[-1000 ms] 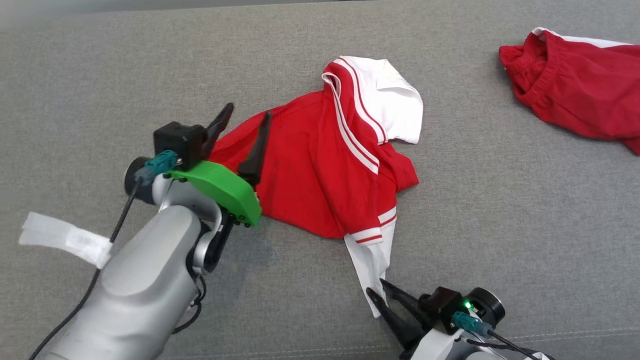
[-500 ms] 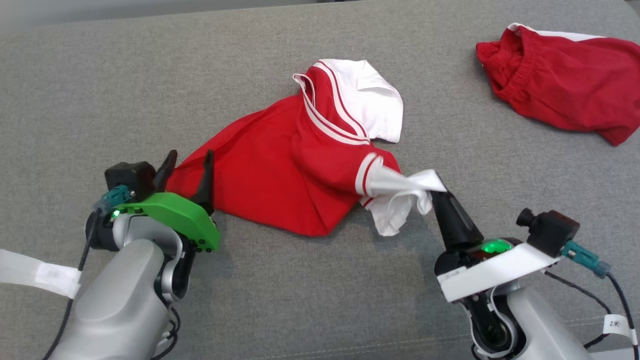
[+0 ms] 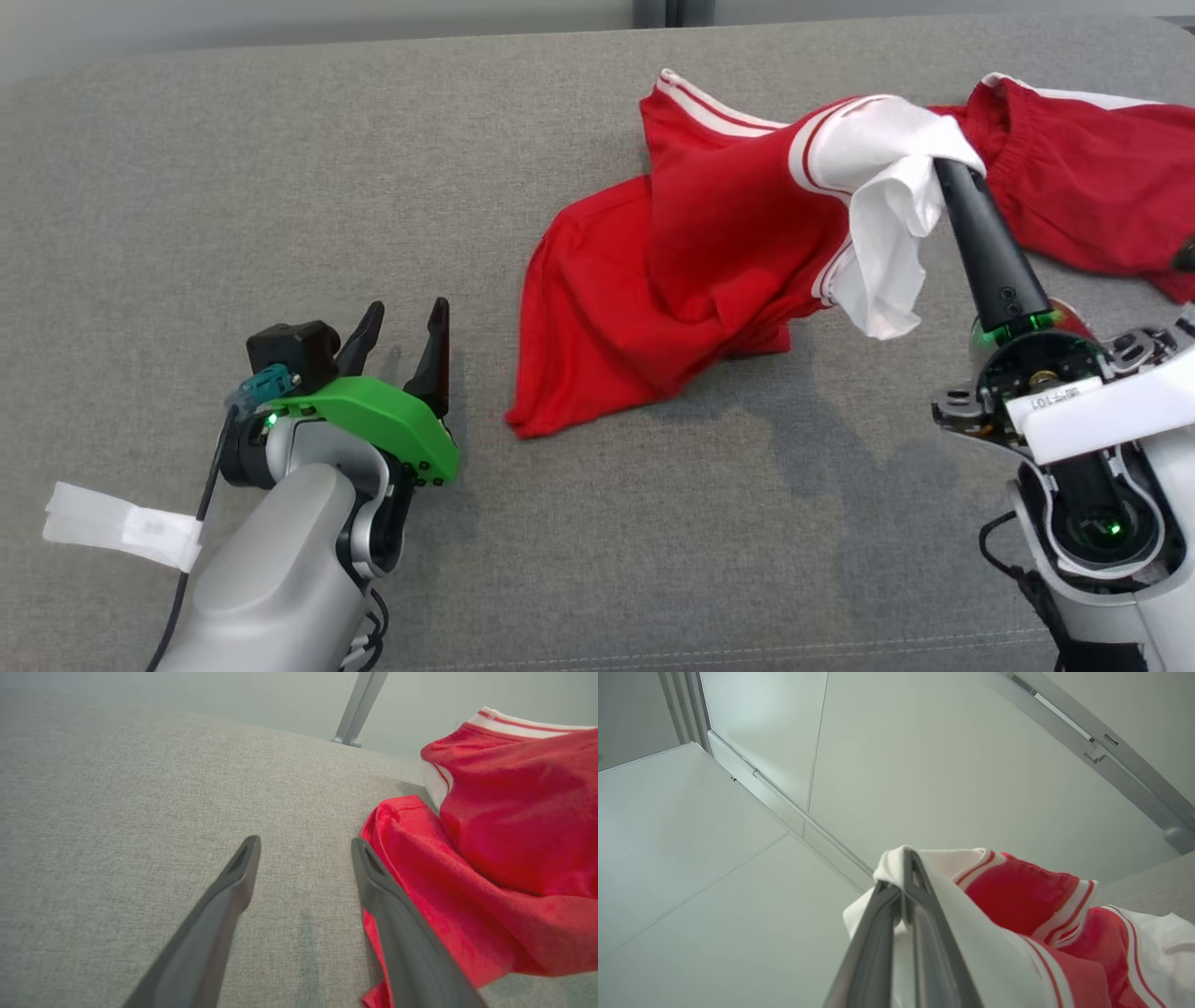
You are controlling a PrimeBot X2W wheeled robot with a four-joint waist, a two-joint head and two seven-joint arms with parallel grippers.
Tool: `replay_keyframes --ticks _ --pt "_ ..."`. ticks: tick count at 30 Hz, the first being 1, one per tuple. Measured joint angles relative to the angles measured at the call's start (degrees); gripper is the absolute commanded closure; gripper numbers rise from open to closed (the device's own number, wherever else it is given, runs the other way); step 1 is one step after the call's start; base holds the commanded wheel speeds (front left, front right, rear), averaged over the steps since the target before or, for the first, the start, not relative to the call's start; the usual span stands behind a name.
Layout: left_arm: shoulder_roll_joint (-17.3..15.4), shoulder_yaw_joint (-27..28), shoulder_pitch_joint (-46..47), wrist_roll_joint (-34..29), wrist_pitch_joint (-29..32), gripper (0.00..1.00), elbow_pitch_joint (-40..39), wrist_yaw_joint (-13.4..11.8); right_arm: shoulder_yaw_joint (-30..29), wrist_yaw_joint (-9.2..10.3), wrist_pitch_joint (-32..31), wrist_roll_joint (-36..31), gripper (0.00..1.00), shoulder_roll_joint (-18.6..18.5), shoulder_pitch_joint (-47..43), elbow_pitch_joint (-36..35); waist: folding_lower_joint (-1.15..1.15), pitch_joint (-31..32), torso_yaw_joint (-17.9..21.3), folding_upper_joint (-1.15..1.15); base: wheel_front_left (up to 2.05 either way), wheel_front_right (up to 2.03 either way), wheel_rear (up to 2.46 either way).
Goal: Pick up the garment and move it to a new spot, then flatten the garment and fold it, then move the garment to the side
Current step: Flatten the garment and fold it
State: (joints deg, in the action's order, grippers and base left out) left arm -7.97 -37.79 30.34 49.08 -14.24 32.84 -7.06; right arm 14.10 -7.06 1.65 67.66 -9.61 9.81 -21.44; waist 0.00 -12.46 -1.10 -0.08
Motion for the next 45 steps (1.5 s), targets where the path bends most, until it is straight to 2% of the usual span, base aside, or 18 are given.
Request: replay_keyframes --ticks 3,6,8,11,17,19,24,29,32,37,41,45 --pt "0.8 0.6 -0.3 0.0 0.0 0.00 0.0 0.0 -0.6 0.09 -3.9 1.9 1.00 -1.8 2.0 -2.3 0.00 0.5 -0.8 0.00 0.00 0.00 0.00" --pt "2.7 0.9 -0.4 0.0 0.0 0.00 -0.5 0.0 -0.1 1.88 -8.4 2.9 1.00 -3.7 4.4 -4.5 0.00 0.9 -1.8 0.00 0.00 0.00 0.00" --pt "4.1 0.9 -0.4 0.0 0.0 0.00 -1.0 0.0 1.7 4.22 -12.8 3.5 1.00 -5.0 7.3 -6.5 0.00 1.3 -3.1 0.00 0.00 0.00 0.00" --pt "4.3 1.3 -0.5 -0.2 0.0 0.00 -1.2 0.1 3.4 6.75 -16.4 4.0 1.00 -5.0 11.3 -7.9 0.00 1.8 -4.5 0.00 0.00 0.00 0.00" --pt "5.0 2.7 -1.3 -0.4 0.0 0.00 -2.2 0.1 2.7 13.73 -20.1 3.4 1.00 -4.5 21.7 -7.2 0.00 2.9 -7.3 0.00 0.00 0.00 0.00" --pt "5.2 3.0 -1.4 -0.4 0.0 0.00 -2.7 0.1 1.1 15.24 -20.4 2.4 1.00 -3.7 25.3 -5.3 0.00 3.3 -8.3 0.00 0.00 0.00 0.00" --pt "5.3 3.7 -1.6 -0.6 0.0 0.00 -4.0 0.3 -4.6 15.24 -20.1 -0.3 1.00 -2.8 32.6 1.3 0.00 4.0 -11.0 0.00 0.00 0.00 0.00" --pt "5.3 4.2 -2.9 -1.0 0.0 0.00 -4.2 0.5 -8.7 15.17 -19.8 -3.4 1.00 -5.3 32.9 9.5 0.00 4.6 -13.6 0.00 0.00 0.00 0.00" --pt "5.3 5.1 -4.4 -0.9 0.0 0.00 -4.3 0.5 -10.7 14.97 -20.4 -5.2 1.00 -6.7 28.5 15.7 0.00 5.2 -14.7 0.00 0.00 0.00 0.00" --pt "5.3 4.5 -7.5 -0.1 0.0 0.00 -4.8 1.2 -12.3 14.97 -22.9 -8.9 1.00 -9.0 15.8 23.9 0.00 6.2 -14.4 0.00 0.00 0.00 0.00" --pt "5.3 2.5 -8.6 0.7 0.0 0.00 -5.7 2.8 -14.5 14.97 -23.5 -10.8 1.00 -10.5 10.3 26.6 0.00 6.0 -13.5 0.00 0.00 0.00 0.00" --pt "5.4 -1.2 -9.4 3.0 2.5 0.00 -7.8 6.2 -15.9 14.96 -23.9 -12.5 1.00 -11.4 6.2 27.4 0.00 5.2 -12.3 0.00 0.00 0.00 0.00"
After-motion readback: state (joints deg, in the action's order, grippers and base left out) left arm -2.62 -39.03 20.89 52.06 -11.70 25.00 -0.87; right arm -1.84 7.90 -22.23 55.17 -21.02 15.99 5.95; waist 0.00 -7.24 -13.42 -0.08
